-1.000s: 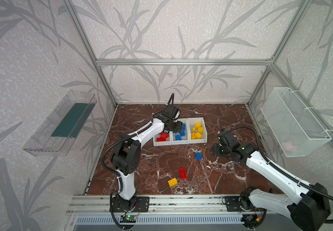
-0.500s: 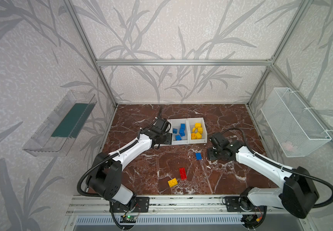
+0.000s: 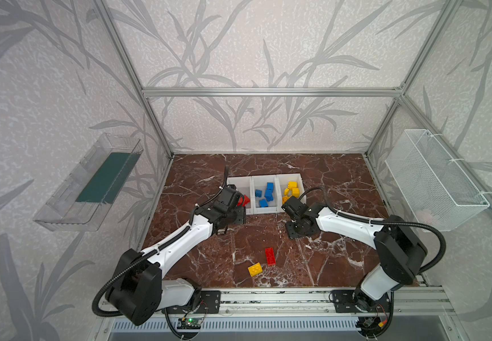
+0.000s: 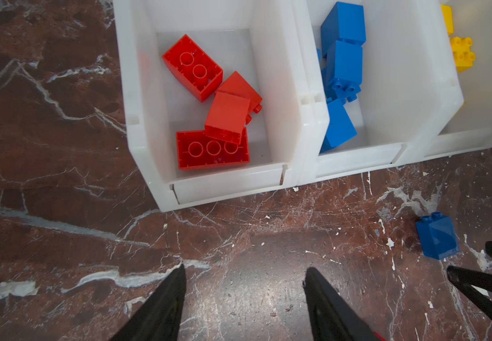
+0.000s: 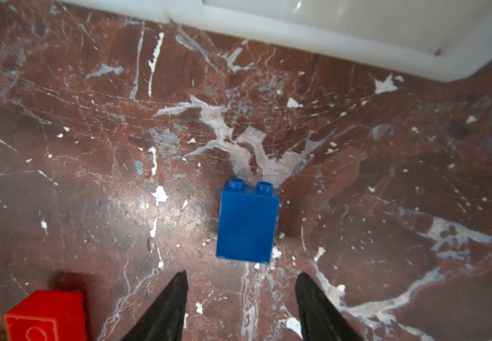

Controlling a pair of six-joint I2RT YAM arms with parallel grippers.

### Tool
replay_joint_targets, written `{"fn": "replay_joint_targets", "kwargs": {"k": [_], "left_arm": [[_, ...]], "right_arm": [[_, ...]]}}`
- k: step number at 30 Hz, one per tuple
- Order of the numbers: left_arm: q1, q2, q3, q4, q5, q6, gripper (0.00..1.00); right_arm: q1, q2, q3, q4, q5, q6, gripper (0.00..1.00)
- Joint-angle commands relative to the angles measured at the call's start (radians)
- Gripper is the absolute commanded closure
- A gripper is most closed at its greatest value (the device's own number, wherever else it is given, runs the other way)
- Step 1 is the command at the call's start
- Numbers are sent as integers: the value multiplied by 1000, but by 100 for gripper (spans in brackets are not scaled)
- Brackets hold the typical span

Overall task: Sort the legos into containers by color
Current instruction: Pick up the lego from the center of the table.

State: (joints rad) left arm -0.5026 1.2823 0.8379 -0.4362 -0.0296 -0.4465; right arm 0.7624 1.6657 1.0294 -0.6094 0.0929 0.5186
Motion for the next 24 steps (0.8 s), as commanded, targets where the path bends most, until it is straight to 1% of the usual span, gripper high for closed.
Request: {"fn": "replay_joint_targets", "kwargs": {"k": [1,6,14,19,24], "left_arm": [[5,-31,-21,6,-30,-30,33],[5,-41,-32,9,-30,-34,33],[6,-58,-46,12,-29,-41,33],[5,-79,-63,15,-36,-48,33],[6,-107,-80,20,-44,-55,33]], "right_arm": [[4,28,27,-9,8,-12,43],[6,79,43,-8,11,-21,48],[8,132,57,-9,27,-23,62],[9,122,71,-17,32,-30,70],[15,78,120,-57,36,-58,72]]}}
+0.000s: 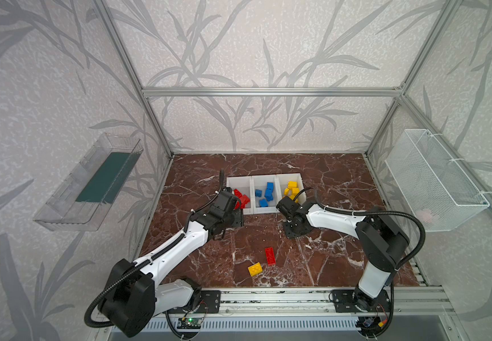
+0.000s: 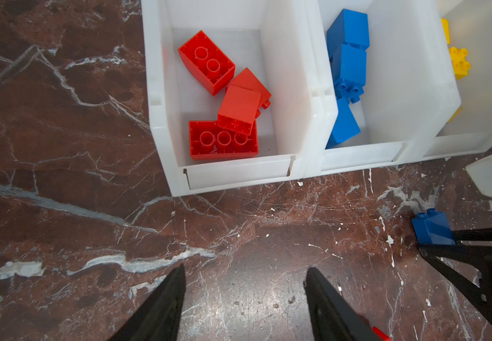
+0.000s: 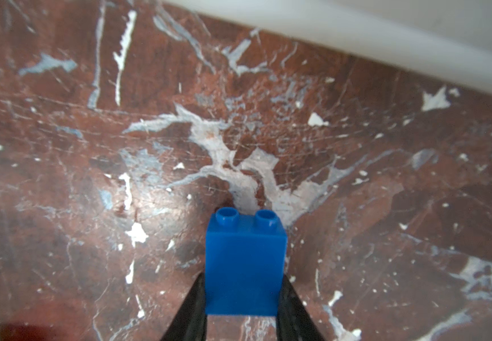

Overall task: Sort the legos into containers by color
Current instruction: Pick up the lego from the center of the table, then place the lego in the container.

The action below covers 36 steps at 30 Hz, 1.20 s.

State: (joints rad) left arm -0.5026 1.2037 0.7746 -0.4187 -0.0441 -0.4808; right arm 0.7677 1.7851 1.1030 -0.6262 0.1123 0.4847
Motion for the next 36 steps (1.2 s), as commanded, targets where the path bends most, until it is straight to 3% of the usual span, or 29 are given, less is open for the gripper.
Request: {"fn": "replay_joint_targets", "kwargs": {"k": [1,8,16,21,27,36], "left_arm": [[5,-35,-19,3,-31,-23,33],[5,-66,-49,7,-24,-47,33],[5,-106,-86,21,20,-69,33],[5,-134,-107,17,36,-79,33],[6,-136,-123,28,69,-81,33],[6,-113,-123,65,135,-67,32]], "right_arm": [[11,-53,64,-48,17,-34,72],[12,-8,289,-61,-3,-157,72],[-28,273,707,-134,-37,-251,73],[-71,407,865,-176,-70,-228,70],[-81,435,904,-181,-89,-219,47],[-92,346,815,-153,-80,-208,43]]}}
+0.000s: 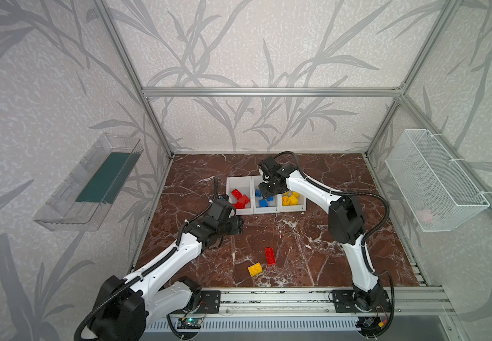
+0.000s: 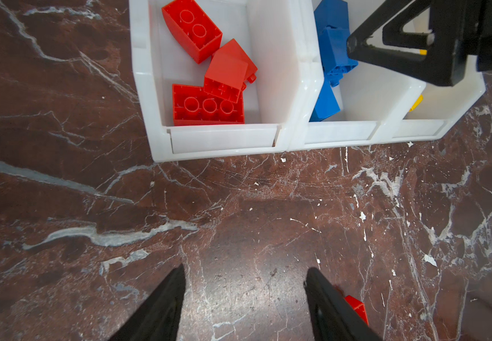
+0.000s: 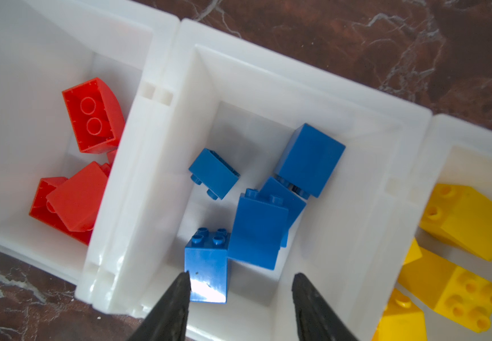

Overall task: Sort the legos into containers by color
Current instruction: Place the lego in the container, then pick up the lego from the middle-left of the table.

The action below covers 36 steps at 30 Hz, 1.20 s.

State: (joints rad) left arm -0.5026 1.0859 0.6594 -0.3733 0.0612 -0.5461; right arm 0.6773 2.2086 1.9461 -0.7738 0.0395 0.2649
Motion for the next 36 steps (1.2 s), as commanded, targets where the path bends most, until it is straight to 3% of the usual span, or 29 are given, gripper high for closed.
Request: {"fn": "replay_joint_targets", "kwargs": {"k": [1,11,20,36], "left_arm": [[6,6,-8,24,39,0,32],[-7,26,-12,58,111,8,32],[-212,145,25,66,134,31,29],[-354,416,135,87,276,11,29]], "right_arm": [[-2,-96,-48,3,-7,16,43],[-5,-267,-224,51,1,40,43],[-23,-477,-484,98,28,90,42],[-127,-846,-894,134,86,180,41]]}}
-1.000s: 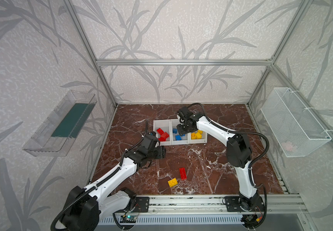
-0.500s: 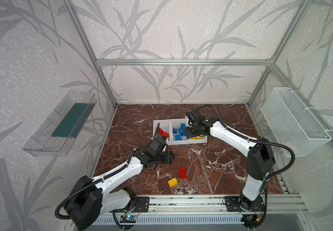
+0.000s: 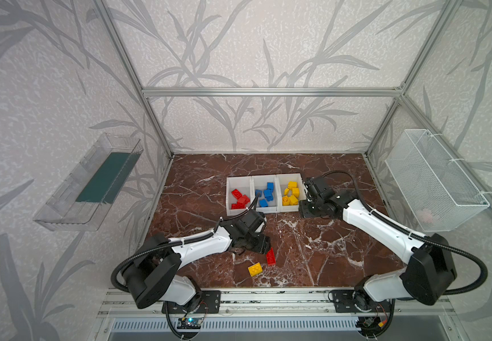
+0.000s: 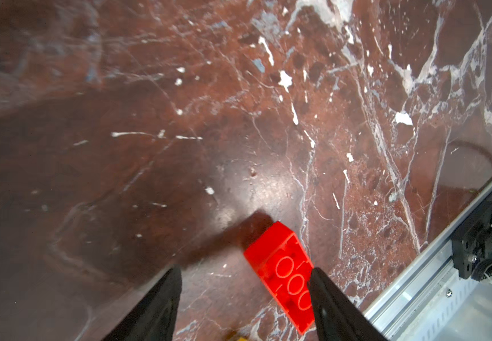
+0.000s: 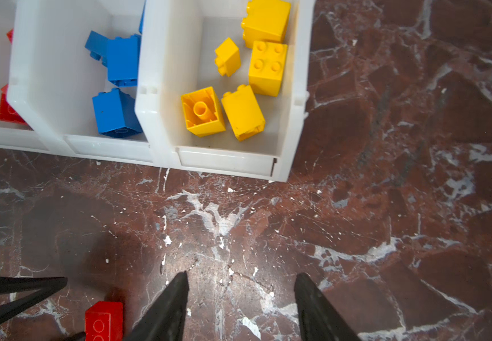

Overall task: Sort the legos into containers by color
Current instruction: Pick up the lego from the middle-left of the table.

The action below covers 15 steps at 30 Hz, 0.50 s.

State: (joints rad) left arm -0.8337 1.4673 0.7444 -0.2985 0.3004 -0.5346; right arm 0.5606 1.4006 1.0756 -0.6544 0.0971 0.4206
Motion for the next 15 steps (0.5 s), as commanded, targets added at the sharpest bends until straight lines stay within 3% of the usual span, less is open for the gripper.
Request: {"fn": "replay_joint_targets", "kwargs": {"k": [1,7,15], "left_arm": [[-29,56,69,-3,43,7,29],[-67,165,165,-74,63,49,29],[-111,196,218,-130,3,74,29]], "right_arm": [[-14,-48,-32,14,31,27,41],[-23,-81,-56,9,34,34,40],[-23,-96,-80,8,34,45,40]]}}
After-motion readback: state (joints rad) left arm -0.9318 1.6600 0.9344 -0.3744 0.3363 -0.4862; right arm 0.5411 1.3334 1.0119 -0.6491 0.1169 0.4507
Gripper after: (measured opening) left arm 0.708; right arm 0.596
